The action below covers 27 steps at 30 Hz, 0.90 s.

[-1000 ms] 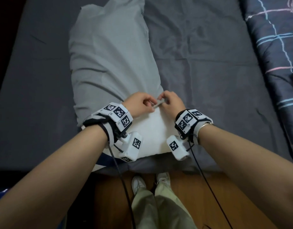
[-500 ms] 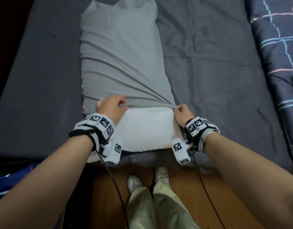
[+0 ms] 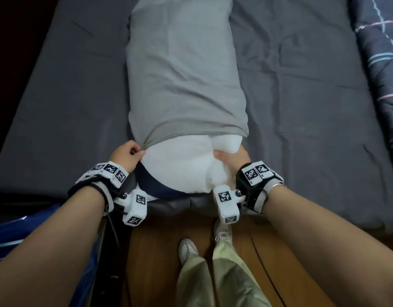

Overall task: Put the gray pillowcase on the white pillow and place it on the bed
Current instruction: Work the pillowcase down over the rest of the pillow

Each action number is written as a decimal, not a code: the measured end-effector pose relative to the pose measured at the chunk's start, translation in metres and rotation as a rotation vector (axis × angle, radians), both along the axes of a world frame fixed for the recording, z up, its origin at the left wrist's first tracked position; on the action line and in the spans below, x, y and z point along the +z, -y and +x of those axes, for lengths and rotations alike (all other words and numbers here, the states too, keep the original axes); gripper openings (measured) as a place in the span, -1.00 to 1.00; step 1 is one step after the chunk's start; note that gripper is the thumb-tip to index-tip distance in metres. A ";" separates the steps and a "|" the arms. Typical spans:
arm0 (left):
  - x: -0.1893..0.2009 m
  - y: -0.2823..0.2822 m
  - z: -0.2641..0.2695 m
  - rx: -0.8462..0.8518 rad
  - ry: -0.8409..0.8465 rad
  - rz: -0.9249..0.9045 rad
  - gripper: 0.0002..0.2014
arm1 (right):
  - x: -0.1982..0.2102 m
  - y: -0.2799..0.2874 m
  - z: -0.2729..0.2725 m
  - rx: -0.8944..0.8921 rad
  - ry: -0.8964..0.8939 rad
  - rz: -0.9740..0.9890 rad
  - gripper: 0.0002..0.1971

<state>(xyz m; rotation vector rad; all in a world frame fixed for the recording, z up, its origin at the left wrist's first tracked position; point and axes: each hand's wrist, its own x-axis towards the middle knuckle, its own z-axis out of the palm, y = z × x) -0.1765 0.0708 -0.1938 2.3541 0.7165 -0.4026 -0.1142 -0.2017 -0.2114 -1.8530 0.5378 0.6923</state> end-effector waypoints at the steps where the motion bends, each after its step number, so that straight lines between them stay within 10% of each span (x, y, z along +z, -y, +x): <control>1: 0.003 -0.003 -0.005 -0.004 0.012 -0.009 -0.93 | 0.003 -0.008 0.001 -0.090 0.022 0.029 -0.50; 7: 0.036 -0.031 -0.034 0.030 0.098 -0.388 -0.81 | 0.041 -0.027 0.021 -0.326 0.075 0.158 -0.87; 23: 0.027 0.010 -0.055 0.139 0.122 -0.523 -0.88 | 0.021 -0.004 -0.058 -0.163 -0.248 -0.309 0.27; 27: 0.035 0.012 -0.061 0.223 0.135 -0.632 -0.78 | 0.031 -0.012 -0.066 -0.219 -0.358 0.045 -0.13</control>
